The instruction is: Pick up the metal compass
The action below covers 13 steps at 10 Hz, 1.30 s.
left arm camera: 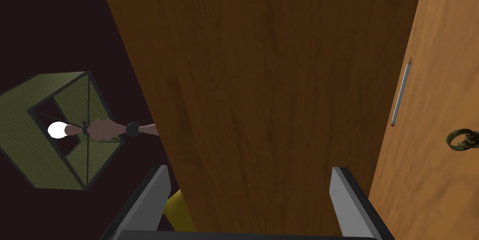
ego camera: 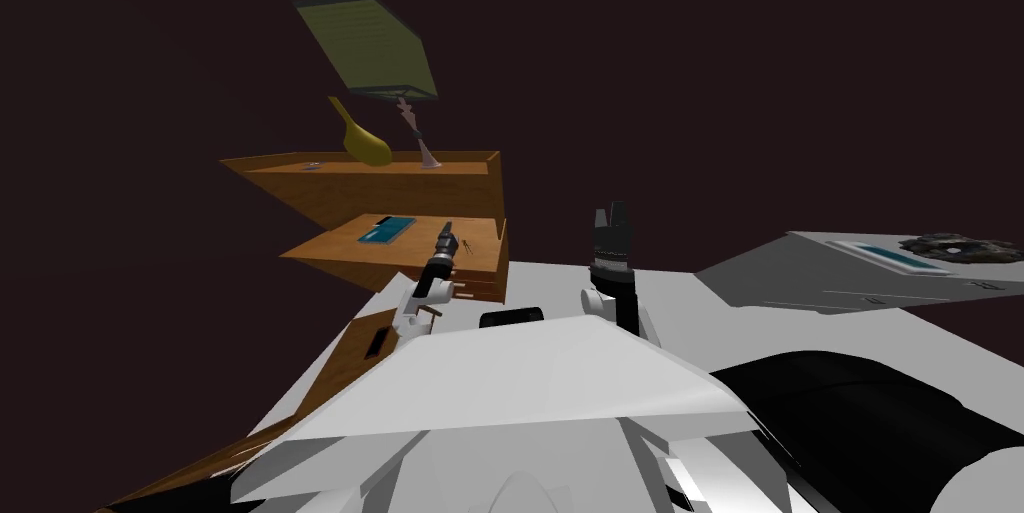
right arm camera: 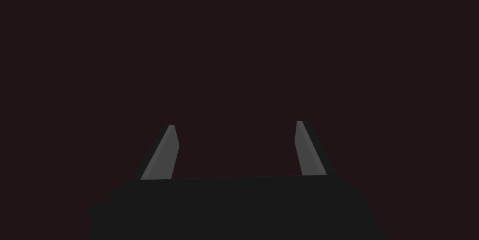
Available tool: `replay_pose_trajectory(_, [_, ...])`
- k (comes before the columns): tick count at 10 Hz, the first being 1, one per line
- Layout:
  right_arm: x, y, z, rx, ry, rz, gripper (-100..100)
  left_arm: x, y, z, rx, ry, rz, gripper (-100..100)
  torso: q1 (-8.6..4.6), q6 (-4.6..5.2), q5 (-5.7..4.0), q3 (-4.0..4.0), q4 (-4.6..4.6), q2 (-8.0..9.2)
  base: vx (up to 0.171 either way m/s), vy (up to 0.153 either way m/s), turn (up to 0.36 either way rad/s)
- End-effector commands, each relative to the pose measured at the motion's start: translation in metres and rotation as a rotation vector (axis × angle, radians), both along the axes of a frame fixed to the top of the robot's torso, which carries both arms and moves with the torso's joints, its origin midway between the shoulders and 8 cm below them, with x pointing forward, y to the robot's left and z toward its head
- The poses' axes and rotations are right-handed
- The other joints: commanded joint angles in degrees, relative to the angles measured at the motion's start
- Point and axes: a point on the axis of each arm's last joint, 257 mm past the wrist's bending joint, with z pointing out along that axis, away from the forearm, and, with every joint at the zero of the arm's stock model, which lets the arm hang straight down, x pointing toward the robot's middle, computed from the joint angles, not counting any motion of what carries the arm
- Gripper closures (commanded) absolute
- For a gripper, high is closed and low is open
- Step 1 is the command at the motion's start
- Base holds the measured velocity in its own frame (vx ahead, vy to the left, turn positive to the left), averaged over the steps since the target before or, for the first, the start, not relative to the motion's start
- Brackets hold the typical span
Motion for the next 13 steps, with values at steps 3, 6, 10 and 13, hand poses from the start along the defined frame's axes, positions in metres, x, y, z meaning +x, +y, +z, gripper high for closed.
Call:
replay_pose_trajectory(3, [0.000,0.000,0.000,0.000,0.000,0.000,0,0.016,-0.006,-0.033,-0.018,0.115,0.004,-100,0.03,0.00,0.00,0.00,0.00,0.01,0.001,0.025,-0.032])
replay_pose_trajectory(6, [0.000,0.000,0.000,0.000,0.000,0.000,0,0.027,-0.014,-0.063,-0.030,0.216,0.006,-100,0.04,0.00,0.01,-0.01,0.00,-0.01,0.004,0.031,-0.033])
replay_pose_trajectory(10, [0.000,0.000,0.000,0.000,0.000,0.000,0,0.035,-0.023,-0.101,-0.038,0.346,0.008,-100,0.01,-0.01,0.00,-0.01,0.00,-0.01,0.005,0.025,-0.027])
replay_pose_trajectory(13, [0.000,0.000,0.000,0.000,0.000,0.000,0,0.033,-0.030,-0.131,-0.051,0.437,0.010,-100,0.01,-0.01,0.00,0.00,0.00,0.00,0.002,0.023,-0.020])
